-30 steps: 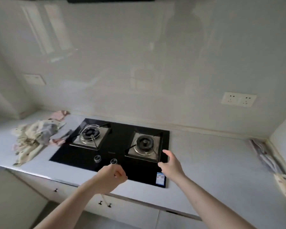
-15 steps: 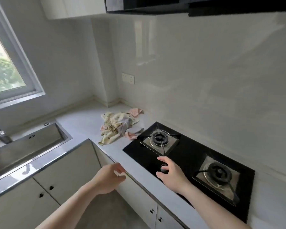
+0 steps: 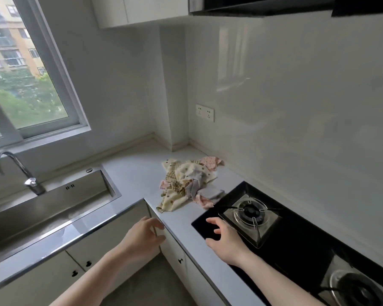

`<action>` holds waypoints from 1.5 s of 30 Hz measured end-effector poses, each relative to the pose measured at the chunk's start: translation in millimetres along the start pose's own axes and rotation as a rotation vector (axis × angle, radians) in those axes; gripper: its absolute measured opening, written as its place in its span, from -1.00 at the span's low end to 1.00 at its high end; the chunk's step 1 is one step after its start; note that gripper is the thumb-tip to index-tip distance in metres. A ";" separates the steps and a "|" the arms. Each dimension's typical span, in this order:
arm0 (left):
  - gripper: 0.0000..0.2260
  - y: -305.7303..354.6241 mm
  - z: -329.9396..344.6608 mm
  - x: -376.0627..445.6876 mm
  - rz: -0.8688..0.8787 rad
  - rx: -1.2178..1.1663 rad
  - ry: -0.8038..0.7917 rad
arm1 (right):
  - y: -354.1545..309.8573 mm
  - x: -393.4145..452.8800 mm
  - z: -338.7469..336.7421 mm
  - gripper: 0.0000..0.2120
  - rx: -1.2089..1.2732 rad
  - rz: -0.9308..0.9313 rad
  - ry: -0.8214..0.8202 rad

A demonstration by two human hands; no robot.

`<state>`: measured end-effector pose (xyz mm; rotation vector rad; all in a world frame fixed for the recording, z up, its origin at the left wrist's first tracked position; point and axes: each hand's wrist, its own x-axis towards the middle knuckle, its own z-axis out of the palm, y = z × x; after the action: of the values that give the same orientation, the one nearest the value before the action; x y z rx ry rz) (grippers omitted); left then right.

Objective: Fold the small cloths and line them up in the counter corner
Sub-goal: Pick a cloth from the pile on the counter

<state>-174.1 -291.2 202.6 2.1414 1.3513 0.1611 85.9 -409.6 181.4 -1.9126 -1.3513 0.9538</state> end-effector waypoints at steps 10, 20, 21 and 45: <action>-0.84 -44.4 -30.2 155.1 0.102 0.094 -0.149 | -7.7 111.4 37.9 -0.48 -0.025 0.103 0.111; -0.82 -119.5 13.8 310.9 0.265 0.191 -0.348 | 13.0 216.2 107.5 -0.51 -0.100 0.288 0.203; -0.82 -127.0 23.6 320.4 0.284 0.194 -0.342 | 18.1 223.1 112.3 -0.52 -0.126 0.290 0.196; -0.58 -215.7 163.9 367.9 0.680 0.112 0.331 | 134.6 288.0 214.4 -0.45 -0.765 0.097 0.462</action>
<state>-102.5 20.9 -123.2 2.6812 0.7429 0.7484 42.4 -160.9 -107.2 -2.5553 -1.4490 -0.0335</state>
